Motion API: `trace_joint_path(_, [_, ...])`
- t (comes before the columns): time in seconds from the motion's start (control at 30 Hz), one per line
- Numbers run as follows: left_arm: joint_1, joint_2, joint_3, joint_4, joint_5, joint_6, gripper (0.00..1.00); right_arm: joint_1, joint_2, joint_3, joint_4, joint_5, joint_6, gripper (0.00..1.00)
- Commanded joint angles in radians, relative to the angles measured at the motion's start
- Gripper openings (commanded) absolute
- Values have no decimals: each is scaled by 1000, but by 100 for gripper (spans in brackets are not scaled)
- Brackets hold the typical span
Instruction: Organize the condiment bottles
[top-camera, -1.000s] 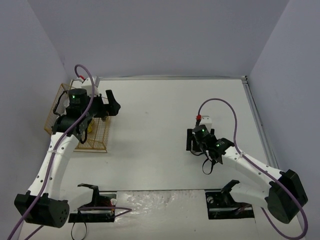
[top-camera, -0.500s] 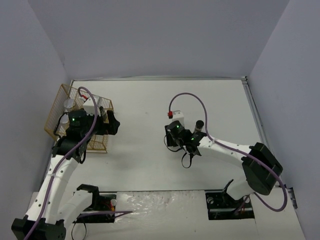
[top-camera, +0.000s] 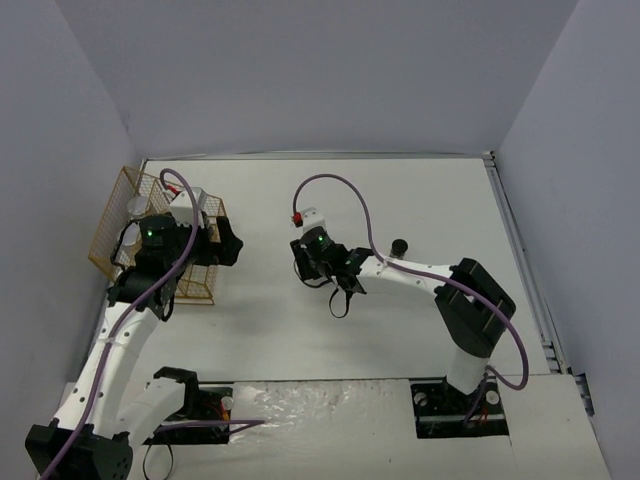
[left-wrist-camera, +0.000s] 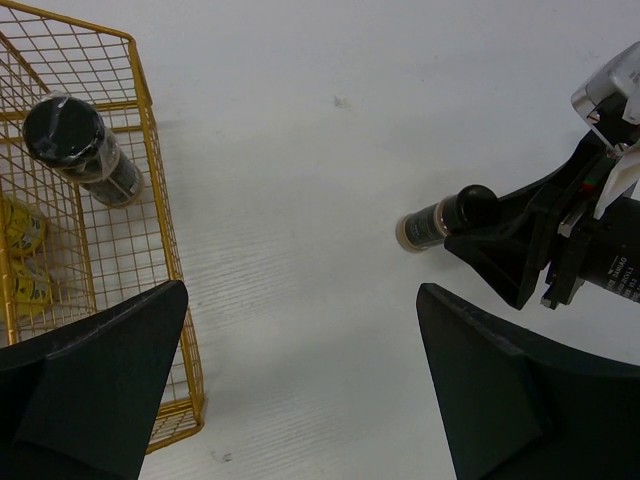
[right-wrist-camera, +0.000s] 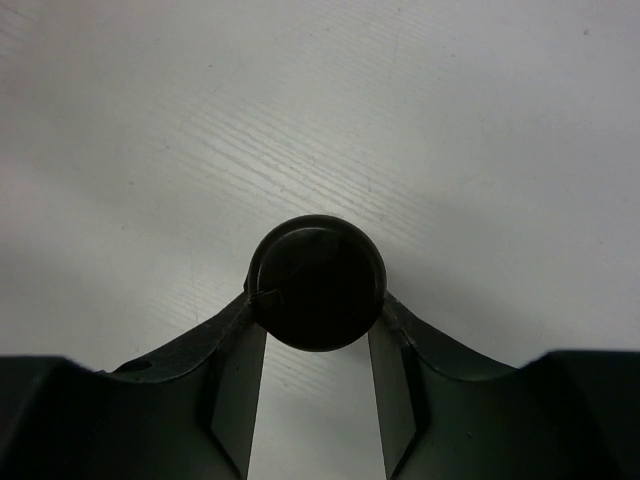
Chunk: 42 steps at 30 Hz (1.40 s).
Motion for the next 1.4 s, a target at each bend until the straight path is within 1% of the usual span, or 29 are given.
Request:
trace_joint_path(0.0, [-6,28,28,65,55,3,97,14,-7,38,-4,-13,-28,47])
trace_joint_path(0.1, [-6,38,27,68,63,2,97,17,-31,40,-19,-24,-39,65])
trace_joint_path(0.13, [-7,43,26,68,67,1,97,17,-44,40,-27,-26,-42,69])
trace_joint_path(0.2, [-10,50,27,69,72,0,97,18,-65,37,-40,-30,-44,75])
trace_joint_path(0.27, [-22,68,36,68,60,-3,97,19,-121,22,-52,-31,-50,82])
trace_joint_path(0.33, [-54,90,52,58,26,-12,97,20,-171,-10,-66,-18,-51,86])
trace_joint_path(0.4, [-93,130,74,42,-5,-22,97,20,-248,-45,-76,12,-46,88])
trace_joint_path(0.5, [-188,186,126,21,-107,-71,97,17,-361,-129,-106,86,-33,93])
trace_joint_path(0.57, [-265,224,139,27,-175,-99,97,13,-453,-202,-123,152,-18,98])
trace_joint_path(0.73, [-388,298,137,131,-280,-159,97,1,-649,-332,-176,266,56,100])
trace_joint_path(0.87, [-454,407,182,184,-300,-172,97,-5,-805,-388,-226,352,131,100])
trace_joint_path(0.97, [-501,482,222,209,-325,-172,97,-12,-893,-415,-243,397,153,100])
trace_joint_path(1.13, [-543,626,309,177,-371,-179,96,-23,-947,-422,-257,405,152,100])
trace_joint_path(1.23, [-556,697,350,135,-423,-203,91,-30,-948,-423,-263,398,155,100])
trace_joint_path(1.33, [-561,727,369,111,-453,-217,86,-32,-945,-429,-264,386,159,100])
trace_joint_path(1.37, [-564,736,369,110,-459,-222,83,-32,-945,-434,-263,382,161,100])
